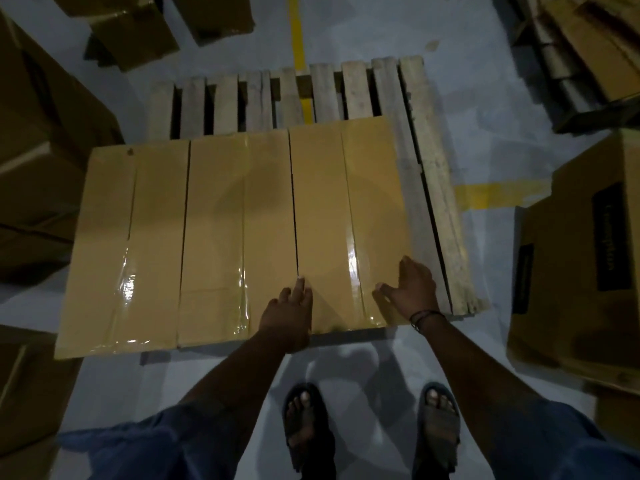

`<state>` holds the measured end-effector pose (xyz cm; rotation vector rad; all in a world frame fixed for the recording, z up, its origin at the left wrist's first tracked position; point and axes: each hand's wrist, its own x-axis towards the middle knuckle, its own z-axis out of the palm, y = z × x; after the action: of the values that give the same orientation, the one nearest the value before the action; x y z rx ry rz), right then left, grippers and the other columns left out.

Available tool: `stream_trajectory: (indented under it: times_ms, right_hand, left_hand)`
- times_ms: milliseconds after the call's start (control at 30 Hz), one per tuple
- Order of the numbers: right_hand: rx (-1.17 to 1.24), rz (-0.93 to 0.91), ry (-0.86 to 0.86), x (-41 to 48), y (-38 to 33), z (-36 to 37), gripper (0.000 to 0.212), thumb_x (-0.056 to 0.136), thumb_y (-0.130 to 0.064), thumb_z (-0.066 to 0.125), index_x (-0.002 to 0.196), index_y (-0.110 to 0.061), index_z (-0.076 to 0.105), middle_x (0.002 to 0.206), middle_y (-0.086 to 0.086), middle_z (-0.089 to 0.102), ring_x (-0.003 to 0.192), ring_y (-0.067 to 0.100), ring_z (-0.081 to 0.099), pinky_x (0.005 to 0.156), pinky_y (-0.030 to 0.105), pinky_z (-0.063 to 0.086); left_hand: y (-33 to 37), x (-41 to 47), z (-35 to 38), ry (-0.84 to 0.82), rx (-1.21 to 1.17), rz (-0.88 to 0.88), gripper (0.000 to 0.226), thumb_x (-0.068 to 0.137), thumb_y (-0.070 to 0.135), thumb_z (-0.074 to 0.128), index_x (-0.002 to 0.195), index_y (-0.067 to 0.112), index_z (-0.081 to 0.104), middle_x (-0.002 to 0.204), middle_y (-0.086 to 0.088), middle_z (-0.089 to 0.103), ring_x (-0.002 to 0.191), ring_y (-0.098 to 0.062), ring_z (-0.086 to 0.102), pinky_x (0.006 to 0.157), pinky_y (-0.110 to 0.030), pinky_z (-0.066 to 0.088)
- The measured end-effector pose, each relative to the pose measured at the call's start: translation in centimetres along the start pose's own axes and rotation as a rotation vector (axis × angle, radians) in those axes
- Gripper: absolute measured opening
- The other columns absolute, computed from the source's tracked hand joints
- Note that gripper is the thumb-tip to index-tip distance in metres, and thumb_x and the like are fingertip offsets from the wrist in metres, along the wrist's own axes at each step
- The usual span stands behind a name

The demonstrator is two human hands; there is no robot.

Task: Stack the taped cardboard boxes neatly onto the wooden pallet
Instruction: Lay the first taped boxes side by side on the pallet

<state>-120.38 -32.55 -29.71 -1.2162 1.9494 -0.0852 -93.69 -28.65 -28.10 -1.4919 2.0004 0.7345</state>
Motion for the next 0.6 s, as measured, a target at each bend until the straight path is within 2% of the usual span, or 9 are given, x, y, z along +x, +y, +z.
stream_trajectory:
  times_ms: [100,200,267,333,400,467,600]
  right_hand:
    - [0.118,0.084,-0.022,1.4,-0.5,0.2,0.114,0.075,-0.053,0.083,0.163,-0.022,0.016,0.167,0.011,0.018,0.151,0.033,0.024,0.122,0.049,0.026]
    - [0.104,0.086,-0.042,3.4,0.4,0.7,0.123,0.053,-0.074,0.078,0.153,-0.02,0.031,0.157,0.017,0.037,0.137,0.036,0.044,0.113,0.052,0.042]
    - [0.055,0.071,-0.065,3.1,0.3,0.7,0.117,0.063,-0.069,0.079,0.155,-0.019,0.028,0.162,0.016,0.027,0.141,0.033,0.038,0.116,0.046,0.037]
    - [0.005,0.051,-0.088,2.7,0.5,0.7,0.112,0.08,-0.05,0.08,0.163,-0.019,0.012,0.168,0.012,0.008,0.153,0.028,0.017,0.121,0.038,0.022]
    - [-0.07,0.01,-0.077,3.3,1.4,0.9,0.113,0.085,-0.046,0.079,0.163,-0.015,0.004,0.169,0.014,0.007,0.155,0.028,0.005,0.122,0.036,0.017]
    - [-0.087,-0.009,-0.073,3.6,1.7,1.0,0.113,0.085,-0.046,0.078,0.163,-0.013,0.003,0.169,0.016,0.009,0.155,0.03,0.005,0.122,0.038,0.018]
    - [-0.13,-0.018,-0.074,3.3,1.5,0.9,0.115,0.083,-0.046,0.08,0.163,-0.014,0.002,0.169,0.015,0.009,0.155,0.03,0.008,0.122,0.038,0.019]
  left_hand:
    - [-0.5,0.1,0.6,0.037,-0.028,0.027,0.105,0.091,0.037,0.074,0.164,0.011,0.002,0.171,-0.013,-0.016,0.155,-0.039,0.013,0.118,-0.052,0.034]
    - [-0.8,0.0,1.3,0.065,-0.139,0.027,0.101,0.093,0.04,0.071,0.164,0.013,0.004,0.171,-0.015,-0.015,0.155,-0.041,0.009,0.118,-0.054,0.034]
    - [-0.9,0.1,1.8,0.092,-0.194,0.032,0.099,0.094,0.044,0.068,0.164,0.014,0.004,0.17,-0.016,-0.015,0.155,-0.042,0.007,0.117,-0.056,0.034]
    - [-0.7,0.2,2.4,0.12,-0.225,0.035,0.099,0.094,0.052,0.064,0.164,0.015,0.005,0.171,-0.015,-0.014,0.155,-0.042,0.006,0.116,-0.057,0.034]
    - [-0.4,0.3,2.5,0.135,-0.237,0.027,0.105,0.09,0.058,0.067,0.164,0.015,0.006,0.172,-0.014,-0.012,0.154,-0.044,0.007,0.117,-0.059,0.034]
    - [0.2,0.6,2.4,0.163,-0.281,0.013,0.109,0.086,0.06,0.072,0.164,0.014,0.011,0.172,-0.015,-0.006,0.153,-0.044,0.012,0.117,-0.057,0.034]
    - [0.5,1.2,2.2,0.236,-0.47,-0.039,0.098,0.084,0.055,0.077,0.16,0.019,0.028,0.172,-0.013,0.008,0.149,-0.041,0.02,0.117,-0.053,0.034]
